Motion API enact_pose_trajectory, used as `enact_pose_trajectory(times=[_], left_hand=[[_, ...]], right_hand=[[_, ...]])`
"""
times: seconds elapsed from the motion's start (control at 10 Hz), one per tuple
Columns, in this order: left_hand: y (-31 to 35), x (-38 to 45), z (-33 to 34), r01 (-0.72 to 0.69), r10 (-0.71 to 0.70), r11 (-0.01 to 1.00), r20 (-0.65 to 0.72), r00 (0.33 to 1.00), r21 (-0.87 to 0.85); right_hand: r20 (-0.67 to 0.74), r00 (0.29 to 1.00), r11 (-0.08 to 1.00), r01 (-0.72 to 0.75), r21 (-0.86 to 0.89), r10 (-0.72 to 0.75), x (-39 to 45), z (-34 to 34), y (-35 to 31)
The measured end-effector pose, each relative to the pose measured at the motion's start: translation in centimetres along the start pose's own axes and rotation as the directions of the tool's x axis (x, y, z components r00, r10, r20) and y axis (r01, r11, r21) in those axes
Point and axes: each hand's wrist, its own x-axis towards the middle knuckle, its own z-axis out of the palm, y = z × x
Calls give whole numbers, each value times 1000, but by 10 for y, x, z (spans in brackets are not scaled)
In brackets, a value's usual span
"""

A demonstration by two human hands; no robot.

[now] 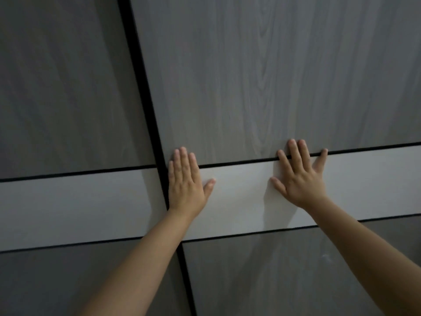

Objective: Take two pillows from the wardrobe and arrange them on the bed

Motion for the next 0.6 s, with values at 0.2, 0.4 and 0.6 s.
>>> enact_pose_trajectory(times=[0.2,0.4,0.6], left_hand=[[8,32,7,-245,242,967,48,969,66],[10,41,12,-251,254,966,-55,966,62],[12,40,10,-229,234,970,-56,971,80]], right_hand=[[-29,1000,1000,-3,-19,3,1,3,3],[-94,995,999,29,-40,-33,-2,-2,3],[-287,942,851,2,525,175,13,-52,-4]])
